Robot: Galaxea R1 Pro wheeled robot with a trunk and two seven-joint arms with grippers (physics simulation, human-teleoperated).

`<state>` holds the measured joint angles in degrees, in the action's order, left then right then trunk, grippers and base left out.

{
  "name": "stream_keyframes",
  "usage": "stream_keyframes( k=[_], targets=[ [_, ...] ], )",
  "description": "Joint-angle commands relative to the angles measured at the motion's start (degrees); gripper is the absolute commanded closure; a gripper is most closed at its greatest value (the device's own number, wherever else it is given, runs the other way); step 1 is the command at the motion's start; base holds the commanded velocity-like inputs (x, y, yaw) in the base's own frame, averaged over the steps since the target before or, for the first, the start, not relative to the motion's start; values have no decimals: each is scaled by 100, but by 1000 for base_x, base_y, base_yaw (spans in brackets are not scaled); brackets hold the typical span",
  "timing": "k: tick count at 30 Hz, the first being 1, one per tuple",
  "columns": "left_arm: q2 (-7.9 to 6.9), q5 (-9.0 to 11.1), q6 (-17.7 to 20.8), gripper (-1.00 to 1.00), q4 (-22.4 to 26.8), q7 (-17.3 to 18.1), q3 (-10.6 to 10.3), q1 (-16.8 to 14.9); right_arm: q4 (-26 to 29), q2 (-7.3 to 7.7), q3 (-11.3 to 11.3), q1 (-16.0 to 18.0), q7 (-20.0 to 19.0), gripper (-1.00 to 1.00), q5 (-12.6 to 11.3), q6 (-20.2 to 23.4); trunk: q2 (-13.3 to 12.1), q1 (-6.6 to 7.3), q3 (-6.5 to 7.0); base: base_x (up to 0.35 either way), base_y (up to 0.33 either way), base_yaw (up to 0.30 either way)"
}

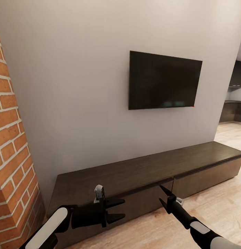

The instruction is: Place each of the two pumpkins and all three candles from the living room inside a cabinet in the living room (use any cabinet), then make sure every cabinet is closed, and position the cauldron so it is next to a table in the living room.

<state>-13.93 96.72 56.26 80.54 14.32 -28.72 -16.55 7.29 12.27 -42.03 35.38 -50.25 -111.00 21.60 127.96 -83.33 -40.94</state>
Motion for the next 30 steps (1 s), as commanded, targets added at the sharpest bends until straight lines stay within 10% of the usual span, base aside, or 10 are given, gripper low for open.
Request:
stream_keyframes(
  k=[1, 24, 30],
  targets=[
    [-4, -40, -1, -100, -3, 53, -9, -6, -8, -1, -34, 4, -11, -100, -61, 47, 3, 1, -6, 0, 0, 0],
    [-5, -29, -1, -100, 53, 79, -5, 121, -9, -6, -42, 4, -12, -100, -42, -173, 765, -416, -347, 0, 0, 0],
    [4, -14, -1, -100, 55, 64, 295, 118, -9, -6, -42, 4, -19, -100, -36, -174, 1006, -548, -455, 0, 0, 0]
  ],
)
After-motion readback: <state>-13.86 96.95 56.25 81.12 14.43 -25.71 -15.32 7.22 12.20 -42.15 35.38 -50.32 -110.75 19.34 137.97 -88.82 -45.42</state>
